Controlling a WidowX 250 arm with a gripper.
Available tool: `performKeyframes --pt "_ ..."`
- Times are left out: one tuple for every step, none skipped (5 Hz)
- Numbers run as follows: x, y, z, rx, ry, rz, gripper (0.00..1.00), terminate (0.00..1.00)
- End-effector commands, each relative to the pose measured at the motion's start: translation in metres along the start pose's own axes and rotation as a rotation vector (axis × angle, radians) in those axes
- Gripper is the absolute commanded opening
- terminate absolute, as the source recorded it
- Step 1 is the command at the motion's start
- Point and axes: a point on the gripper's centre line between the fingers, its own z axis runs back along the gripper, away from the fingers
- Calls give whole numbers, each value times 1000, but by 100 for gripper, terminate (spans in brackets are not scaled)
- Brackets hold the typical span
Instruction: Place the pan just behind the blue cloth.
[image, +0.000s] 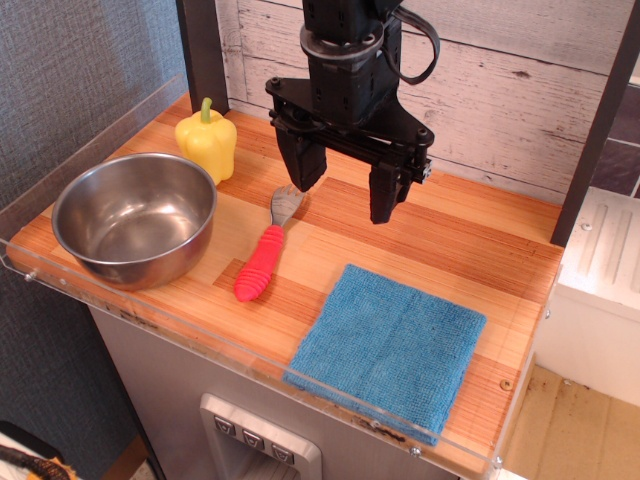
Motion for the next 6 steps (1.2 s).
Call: performKeyframes --pt "0 0 0 0 0 0 100 0" --pt "-10 22 -5 29 25 35 100 0" --pt "-24 45 -4 29 27 57 100 0" --pt "-33 68 3 57 44 62 100 0" --pt "-40 85 -1 80 91 92 100 0" --pt "-43 94 -12 113 126 106 100 0"
